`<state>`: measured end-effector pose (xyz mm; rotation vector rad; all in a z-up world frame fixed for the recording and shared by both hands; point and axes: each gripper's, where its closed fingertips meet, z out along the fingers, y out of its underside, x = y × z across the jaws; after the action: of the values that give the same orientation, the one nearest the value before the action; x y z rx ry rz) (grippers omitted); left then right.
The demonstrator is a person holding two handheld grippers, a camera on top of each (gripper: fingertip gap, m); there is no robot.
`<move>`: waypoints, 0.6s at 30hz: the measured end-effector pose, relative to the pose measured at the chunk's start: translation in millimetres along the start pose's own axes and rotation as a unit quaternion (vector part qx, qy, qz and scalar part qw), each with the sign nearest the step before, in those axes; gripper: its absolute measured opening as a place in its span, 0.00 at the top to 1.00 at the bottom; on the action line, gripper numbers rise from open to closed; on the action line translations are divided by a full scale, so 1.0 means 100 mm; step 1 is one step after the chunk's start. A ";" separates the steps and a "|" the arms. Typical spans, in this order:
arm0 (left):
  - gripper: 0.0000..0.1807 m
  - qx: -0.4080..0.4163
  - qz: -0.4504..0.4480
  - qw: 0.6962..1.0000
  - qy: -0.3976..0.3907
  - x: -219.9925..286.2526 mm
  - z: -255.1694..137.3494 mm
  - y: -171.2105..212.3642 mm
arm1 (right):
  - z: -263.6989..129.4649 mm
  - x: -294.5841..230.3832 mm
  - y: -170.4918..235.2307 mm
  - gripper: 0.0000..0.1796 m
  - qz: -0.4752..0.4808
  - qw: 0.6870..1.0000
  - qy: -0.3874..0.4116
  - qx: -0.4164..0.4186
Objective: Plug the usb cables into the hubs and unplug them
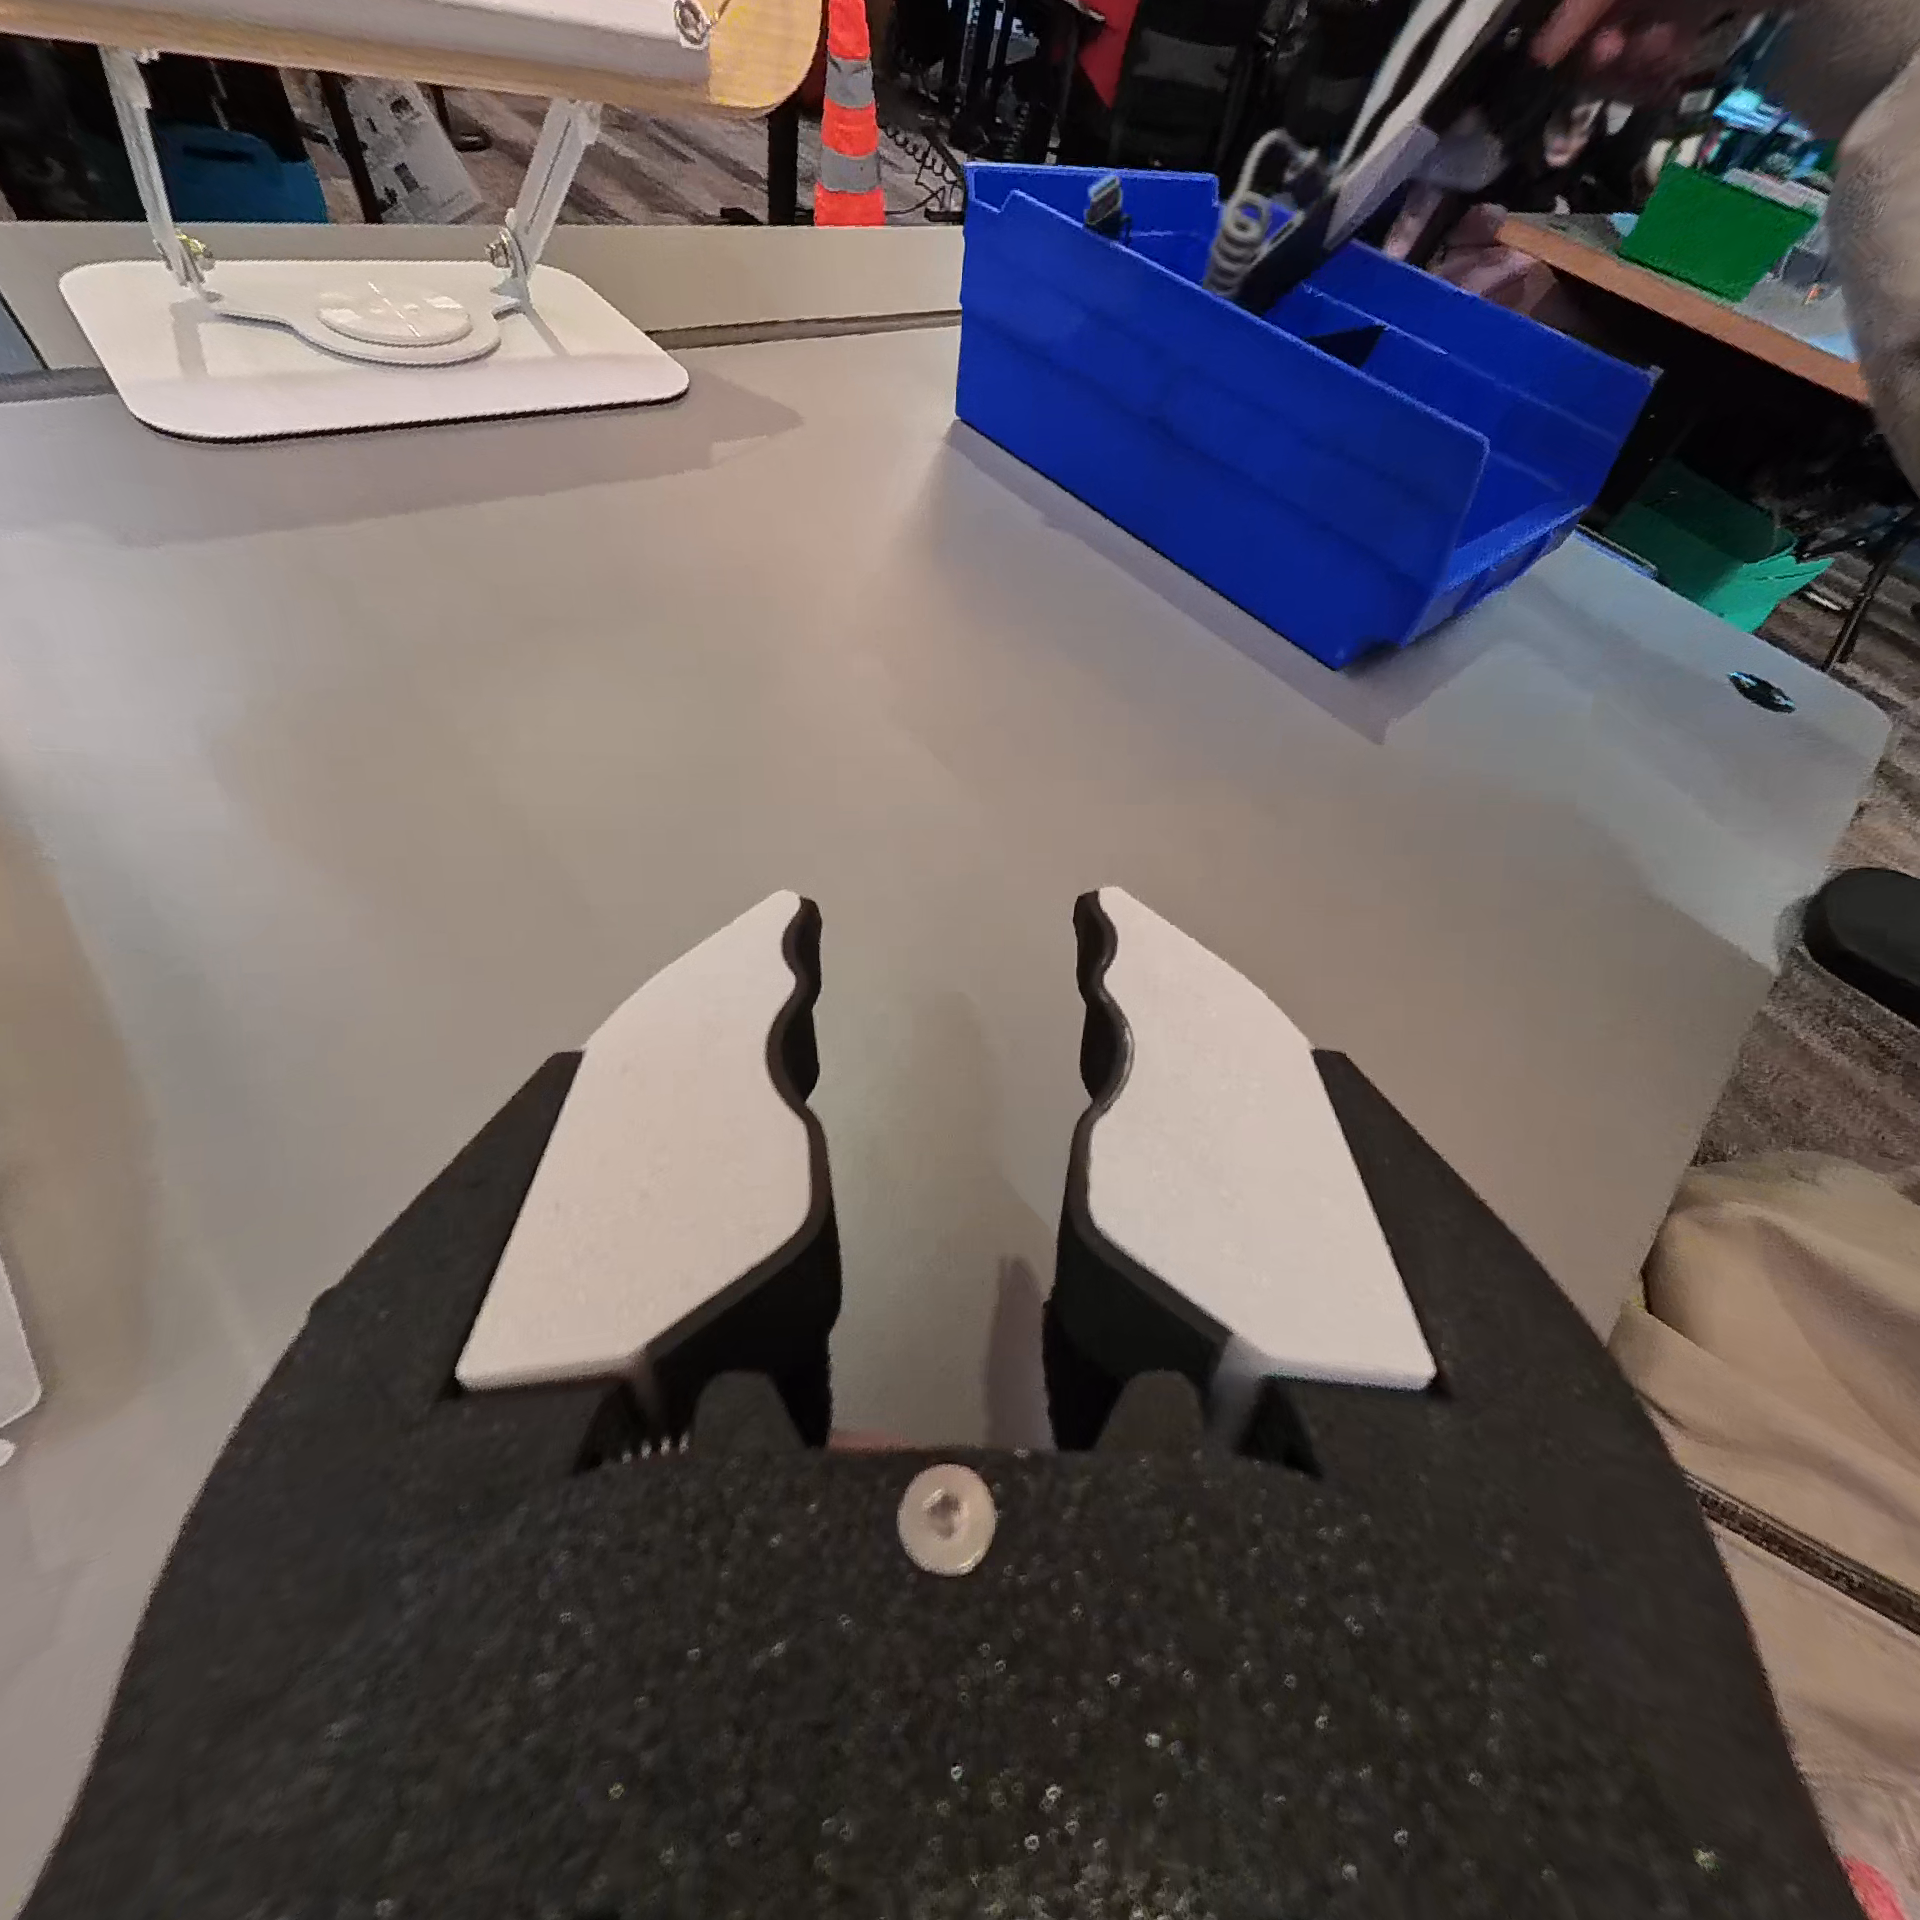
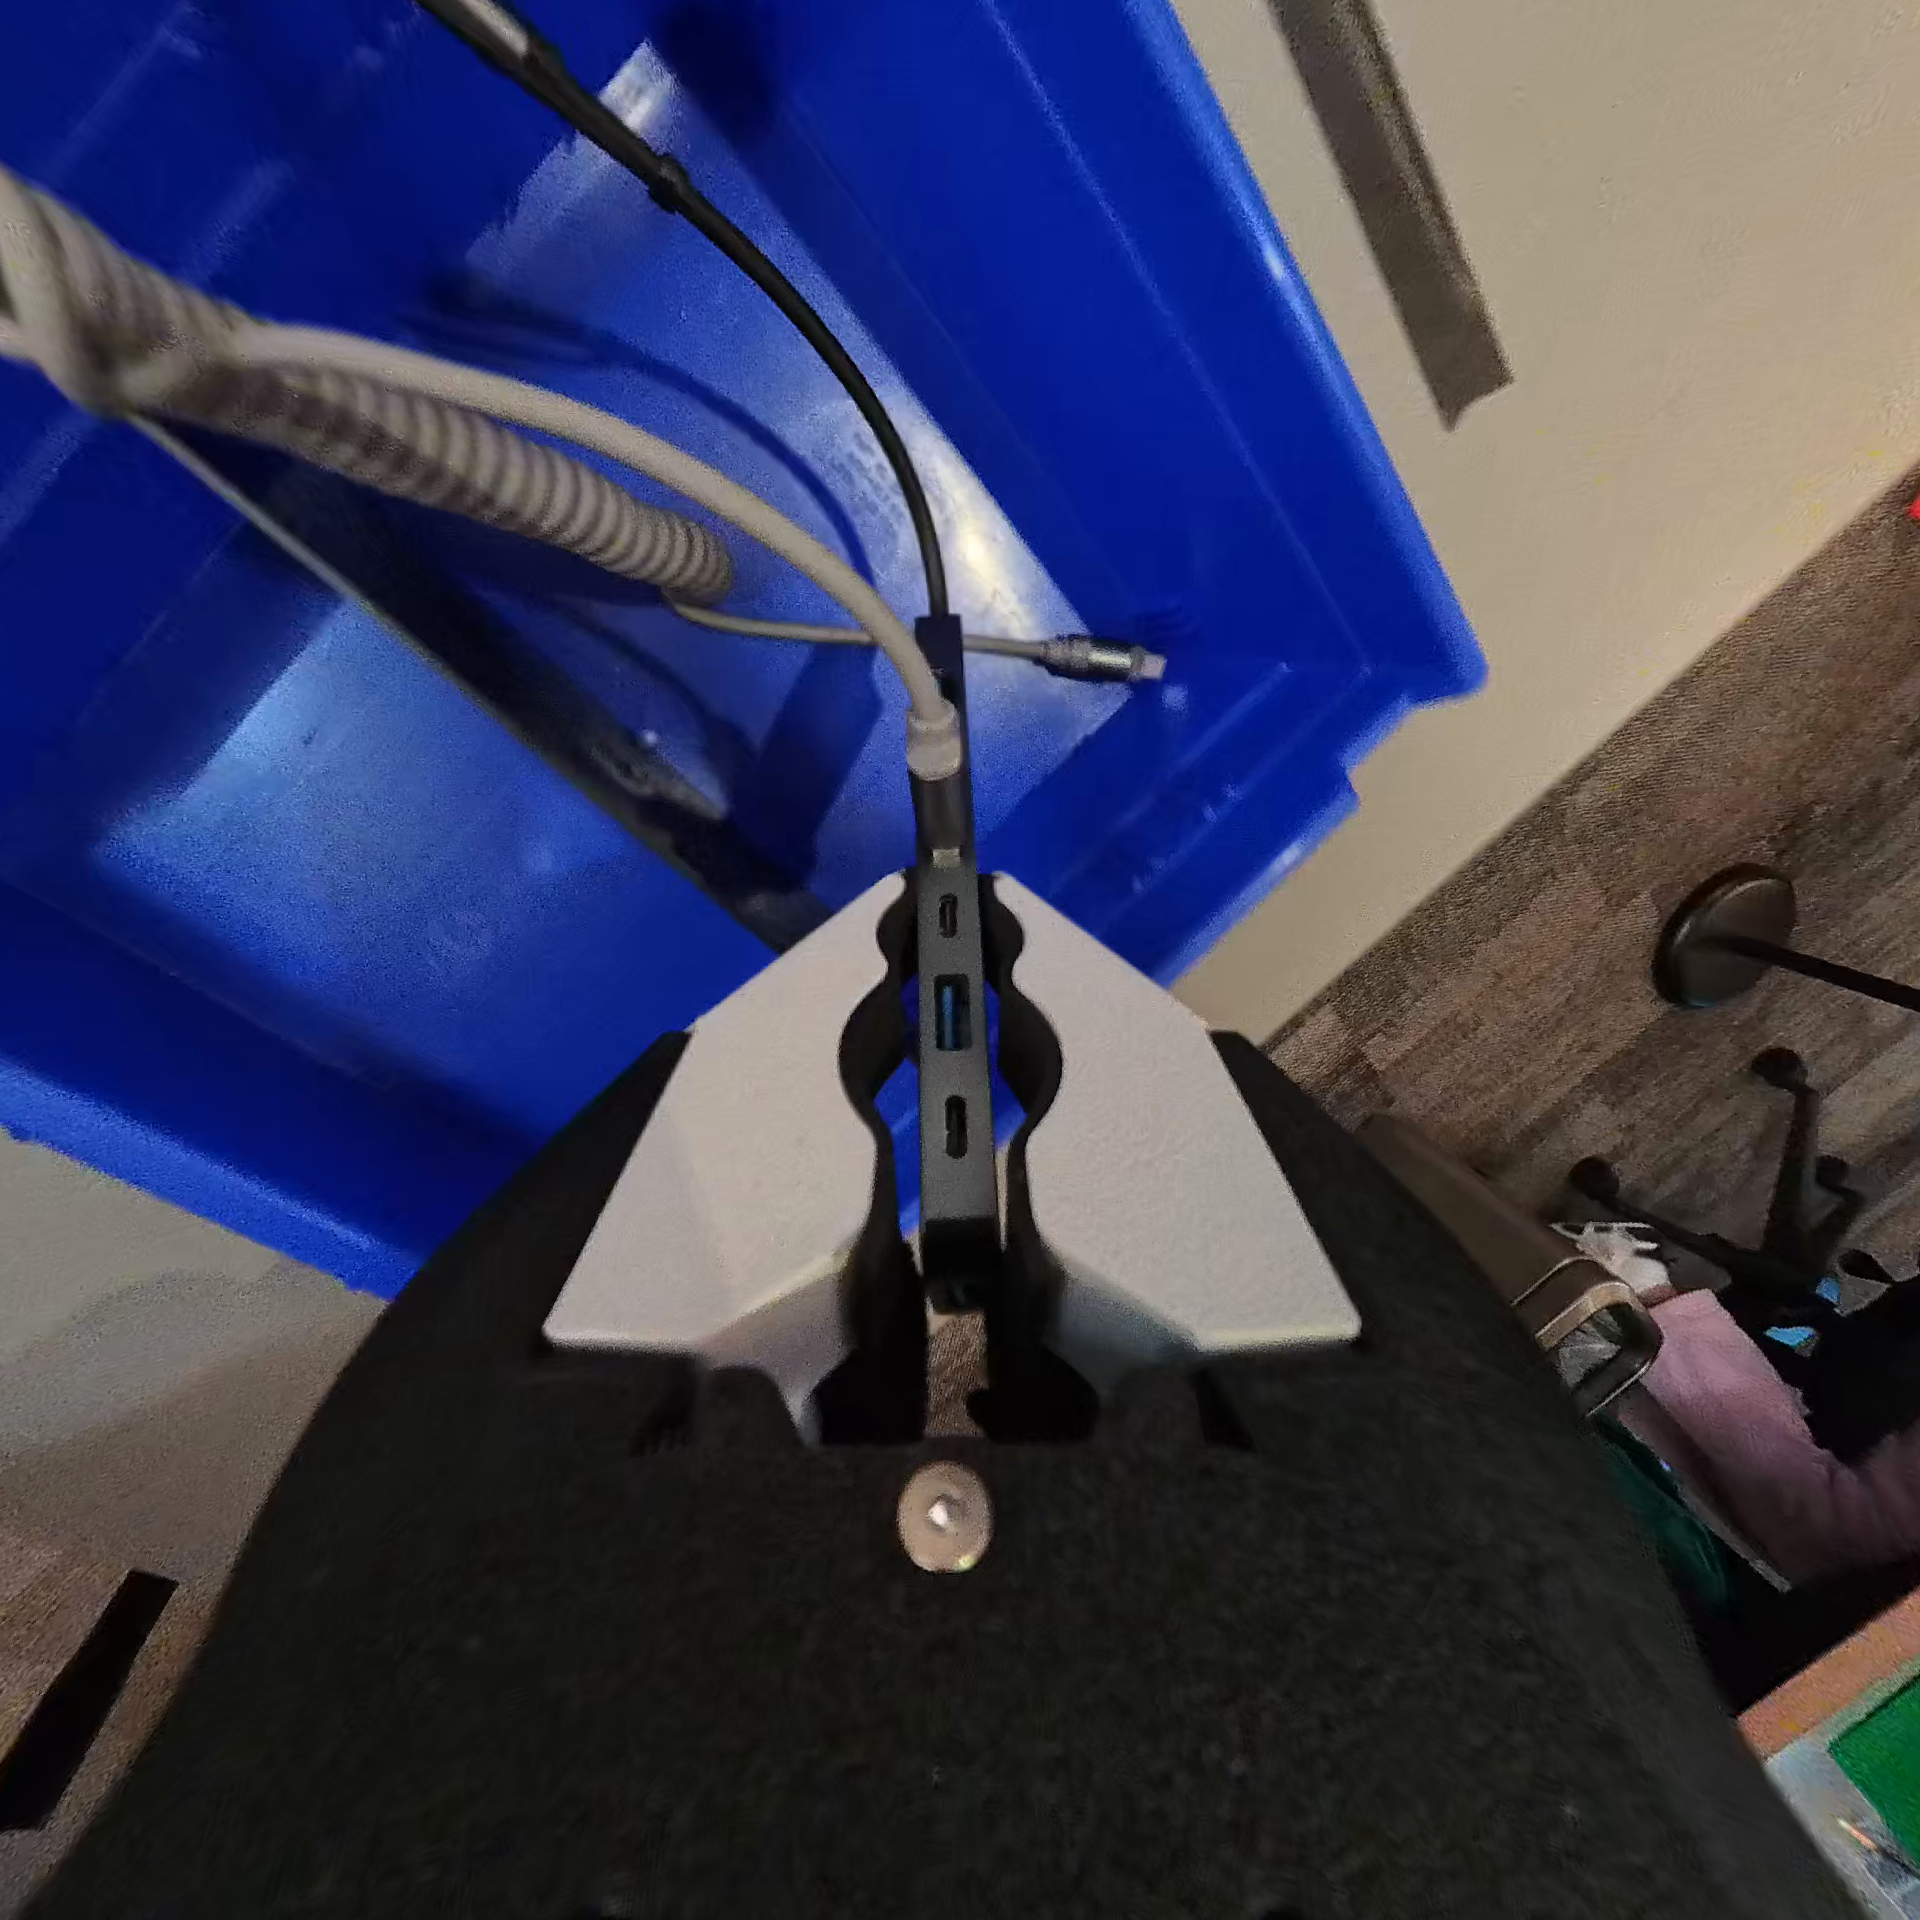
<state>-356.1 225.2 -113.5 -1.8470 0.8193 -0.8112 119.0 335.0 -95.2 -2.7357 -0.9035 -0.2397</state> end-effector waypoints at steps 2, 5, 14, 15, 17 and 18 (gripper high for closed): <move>0.74 -0.004 0.003 1.000 -0.001 0.00 0.02 0.01 | 0.21 -0.04 -0.04 0.95 0.005 0.999 -0.025 -0.044; 0.72 -0.005 0.009 1.000 -0.008 -0.02 0.01 0.01 | 0.46 0.00 0.07 0.95 0.028 0.990 -0.036 -0.131; 0.69 0.018 0.059 0.994 -0.093 -0.31 -0.20 -0.03 | 0.00 0.20 -0.07 0.72 0.093 0.995 -0.006 0.024; 0.69 0.018 0.059 0.993 -0.097 -0.32 -0.20 -0.03 | -0.15 0.20 -0.10 0.71 0.100 0.993 0.011 0.059; 0.69 0.021 0.051 0.994 -0.091 -0.31 -0.19 -0.04 | -0.47 0.14 -0.15 0.71 0.111 0.983 0.056 0.135; 0.69 0.022 0.047 0.995 -0.090 -0.30 -0.19 -0.05 | -0.62 0.02 -0.21 0.71 0.116 0.975 0.069 0.179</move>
<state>-387.4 242.4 -108.0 -1.7983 0.7621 -0.5900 103.0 334.3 -31.6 -2.4246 -0.5233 -0.1976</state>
